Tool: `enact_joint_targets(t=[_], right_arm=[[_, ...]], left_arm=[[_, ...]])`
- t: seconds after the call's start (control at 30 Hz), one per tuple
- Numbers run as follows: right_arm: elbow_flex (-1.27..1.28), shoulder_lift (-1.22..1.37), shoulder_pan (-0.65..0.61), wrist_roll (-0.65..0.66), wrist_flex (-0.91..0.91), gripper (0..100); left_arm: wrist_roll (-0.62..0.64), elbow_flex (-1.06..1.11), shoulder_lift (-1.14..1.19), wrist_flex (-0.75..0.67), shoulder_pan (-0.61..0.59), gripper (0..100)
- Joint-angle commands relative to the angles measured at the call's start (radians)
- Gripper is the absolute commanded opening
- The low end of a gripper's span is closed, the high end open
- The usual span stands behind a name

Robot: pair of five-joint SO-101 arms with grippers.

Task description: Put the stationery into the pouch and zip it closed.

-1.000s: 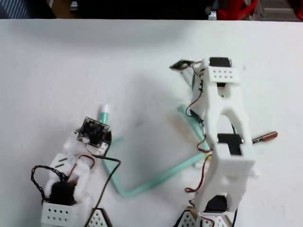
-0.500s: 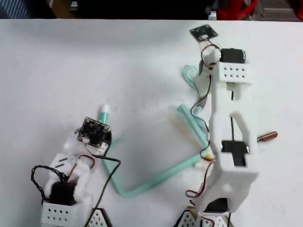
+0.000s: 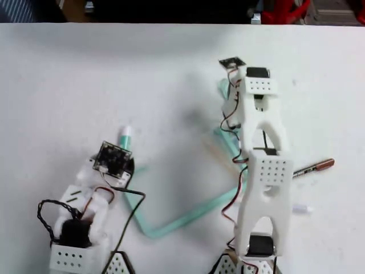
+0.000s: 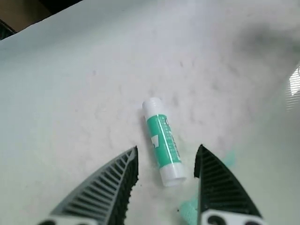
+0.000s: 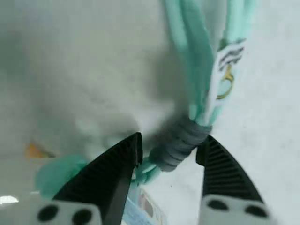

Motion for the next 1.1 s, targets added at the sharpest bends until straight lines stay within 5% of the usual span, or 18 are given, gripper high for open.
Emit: enact_joint_targets(t=[0.0,0.07,0.5,1.07], right_arm=[[-0.132,0.09,0.022,-0.006,0.051,9.7],[-0.19,0.133,0.018,-0.006,0.097,1.5],[-0.45,-0.073,-0.033,-0.012,0.203,1.7],[-0.055,-0.954,-0.338,-0.006,0.197,1.7]], left_arm=[[-0.002,-0.003,-0.012,-0.021,0.004,20],[-0.002,-0.003,-0.012,-0.021,0.004,20],[-0.002,-0.003,-0.012,-0.021,0.004,20],[0.0,-0.103,-0.012,0.087,0.004,20]])
